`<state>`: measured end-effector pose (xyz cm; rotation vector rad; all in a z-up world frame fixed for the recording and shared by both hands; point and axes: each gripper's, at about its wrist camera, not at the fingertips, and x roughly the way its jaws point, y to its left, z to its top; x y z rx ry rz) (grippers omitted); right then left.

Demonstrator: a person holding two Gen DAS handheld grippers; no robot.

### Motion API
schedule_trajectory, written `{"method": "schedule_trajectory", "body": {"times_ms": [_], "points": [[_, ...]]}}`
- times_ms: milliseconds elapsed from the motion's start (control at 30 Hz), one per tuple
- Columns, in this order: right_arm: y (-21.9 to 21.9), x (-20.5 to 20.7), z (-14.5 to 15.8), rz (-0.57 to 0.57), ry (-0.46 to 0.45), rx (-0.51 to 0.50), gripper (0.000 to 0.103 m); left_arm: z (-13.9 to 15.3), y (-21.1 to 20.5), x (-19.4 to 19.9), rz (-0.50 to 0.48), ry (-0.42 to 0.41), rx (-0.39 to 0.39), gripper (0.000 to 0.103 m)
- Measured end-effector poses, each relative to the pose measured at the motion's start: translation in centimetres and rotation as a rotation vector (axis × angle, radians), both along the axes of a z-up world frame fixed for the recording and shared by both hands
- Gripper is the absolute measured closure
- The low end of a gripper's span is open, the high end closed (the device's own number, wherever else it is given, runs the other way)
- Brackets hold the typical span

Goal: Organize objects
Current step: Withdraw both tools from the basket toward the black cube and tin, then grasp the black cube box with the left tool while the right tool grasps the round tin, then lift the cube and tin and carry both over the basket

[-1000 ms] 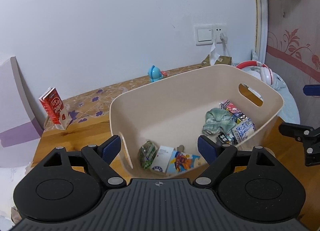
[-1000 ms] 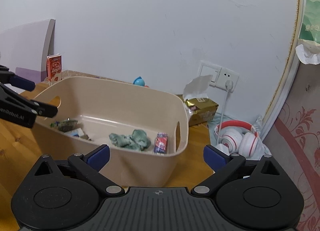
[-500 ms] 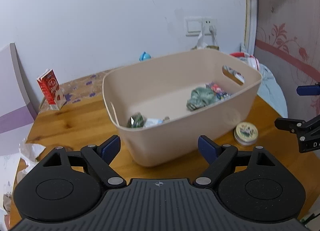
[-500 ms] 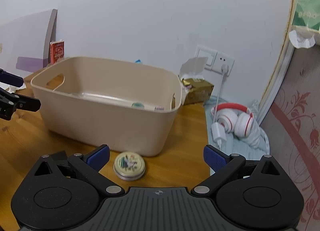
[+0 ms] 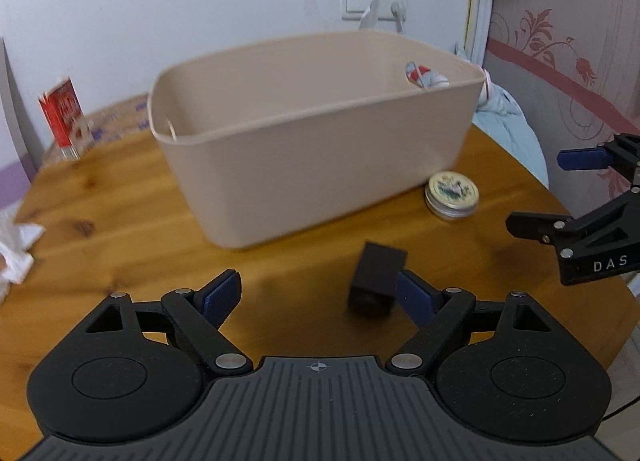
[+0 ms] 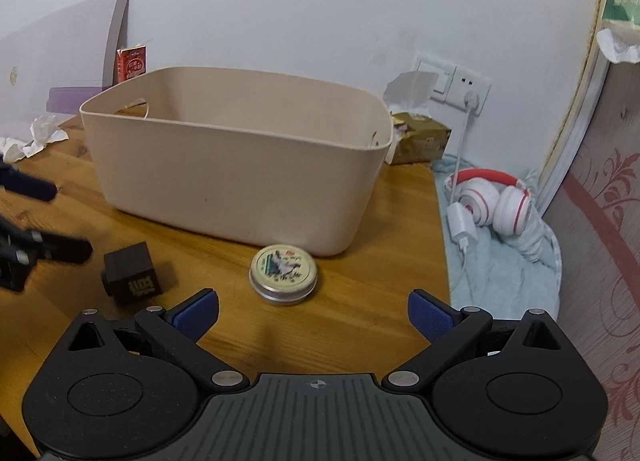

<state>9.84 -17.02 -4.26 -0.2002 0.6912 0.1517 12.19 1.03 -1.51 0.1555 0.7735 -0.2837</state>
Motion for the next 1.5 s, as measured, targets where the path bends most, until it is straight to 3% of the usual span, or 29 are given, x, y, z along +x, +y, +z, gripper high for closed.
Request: {"method": "schedule_trajectory", "body": {"times_ms": [333, 667, 767, 1000, 1100, 1133, 1333, 1367, 1433, 1500], "points": [[0.5, 0.7, -2.3, 0.027, 0.016, -0.026, 0.0, -2.4, -0.9, 0.4, 0.001, 0.039, -0.023, 0.017], [0.3, 2.4, -4.3, 0.04, 0.031, -0.007, 0.0, -4.3, -2.4, 1.6, 0.053, 0.012, -0.006, 0.018], [0.8, 3.0, -4.9, 0.051, 0.042, -0.016, 0.0, -4.7, -2.4, 2.2, 0.064, 0.02, -0.02, 0.022], [1.1, 4.5, -5.6, 0.023, 0.006, 0.028, 0.0, -5.0, -2.4, 2.9, 0.077, -0.009, -0.021, 0.025], [1.1, 5.0, -5.9, 0.007, -0.008, 0.064, 0.007, -4.9, -2.2, 3.4, 0.084, -0.017, -0.027, 0.033], [1.2, 5.1, -5.9, 0.003, -0.013, 0.075, 0.013, -4.9, -2.1, 3.5, 0.082, -0.017, -0.026, 0.036], [1.8, 5.3, -5.8, 0.009, -0.029, 0.085, 0.036, -4.6, -2.1, 3.8, 0.08, -0.023, -0.03, 0.068], [1.9, 5.3, -5.7, 0.016, -0.029, 0.082, 0.044, -4.6, -2.1, 3.9, 0.083, -0.025, -0.03, 0.071], [2.2, 5.2, -5.6, 0.023, -0.025, 0.073, 0.051, -4.5, -2.0, 3.9, 0.083, -0.02, -0.031, 0.071], [2.4, 5.2, -5.5, 0.023, -0.027, 0.057, 0.051, -4.5, -2.1, 4.0, 0.08, -0.016, -0.027, 0.071]]}}
